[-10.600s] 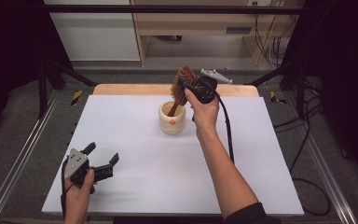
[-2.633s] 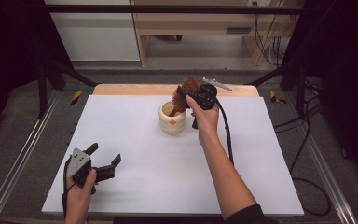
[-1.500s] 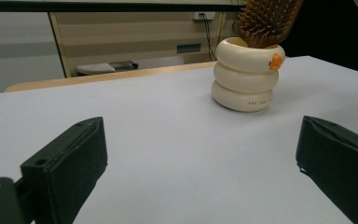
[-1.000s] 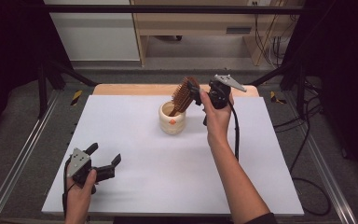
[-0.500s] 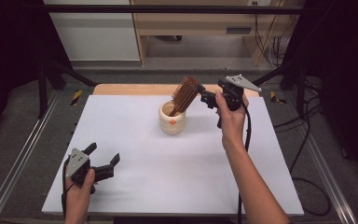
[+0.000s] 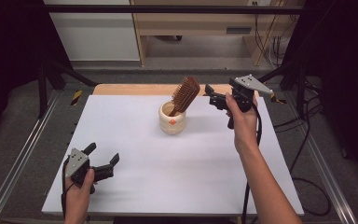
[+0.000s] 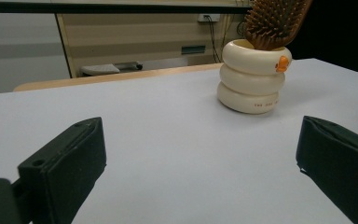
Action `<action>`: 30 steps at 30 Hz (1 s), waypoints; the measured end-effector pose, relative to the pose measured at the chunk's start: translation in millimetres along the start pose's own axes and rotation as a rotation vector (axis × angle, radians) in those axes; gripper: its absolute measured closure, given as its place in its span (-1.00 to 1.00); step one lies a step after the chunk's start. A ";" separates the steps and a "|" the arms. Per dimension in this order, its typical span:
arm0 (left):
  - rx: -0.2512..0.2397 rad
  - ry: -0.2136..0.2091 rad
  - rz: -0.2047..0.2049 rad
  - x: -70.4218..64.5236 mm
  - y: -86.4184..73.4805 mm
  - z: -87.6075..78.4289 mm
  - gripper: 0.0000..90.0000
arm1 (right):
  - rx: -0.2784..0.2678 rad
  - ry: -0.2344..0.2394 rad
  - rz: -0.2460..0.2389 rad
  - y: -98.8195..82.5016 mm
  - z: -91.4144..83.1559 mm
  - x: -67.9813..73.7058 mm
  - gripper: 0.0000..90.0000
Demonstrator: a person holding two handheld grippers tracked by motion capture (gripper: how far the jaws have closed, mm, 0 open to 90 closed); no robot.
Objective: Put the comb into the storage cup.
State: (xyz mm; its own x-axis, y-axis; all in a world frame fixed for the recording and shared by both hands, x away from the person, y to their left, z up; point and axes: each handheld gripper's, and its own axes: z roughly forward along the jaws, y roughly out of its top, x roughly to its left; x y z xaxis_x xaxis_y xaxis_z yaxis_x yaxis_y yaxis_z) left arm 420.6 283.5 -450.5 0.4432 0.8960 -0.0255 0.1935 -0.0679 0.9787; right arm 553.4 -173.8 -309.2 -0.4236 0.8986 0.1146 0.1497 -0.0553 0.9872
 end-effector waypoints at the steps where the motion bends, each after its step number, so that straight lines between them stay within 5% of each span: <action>1: -0.002 0.000 0.001 0.3 0.3 -0.2 -0.97 | -0.007 -0.006 -0.006 -1.3 -2.5 -2.4 -0.91; 16: -0.002 0.004 0.001 0.6 0.2 0.1 -0.97 | -0.027 -0.040 -0.032 -12.0 -26.1 -20.1 -0.93; 30: 0.004 0.017 0.004 1.6 -0.4 -1.4 -0.97 | -0.026 -0.049 -0.009 -26.0 -52.7 -35.5 -0.93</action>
State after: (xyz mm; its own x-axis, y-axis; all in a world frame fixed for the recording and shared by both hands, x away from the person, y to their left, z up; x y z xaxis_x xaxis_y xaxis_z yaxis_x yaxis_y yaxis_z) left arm 420.0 285.6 -450.6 0.4294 0.9029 -0.0185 0.1951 -0.0727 0.9781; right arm 517.5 -227.2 -333.1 -0.3805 0.9192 0.1012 0.1224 -0.0584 0.9908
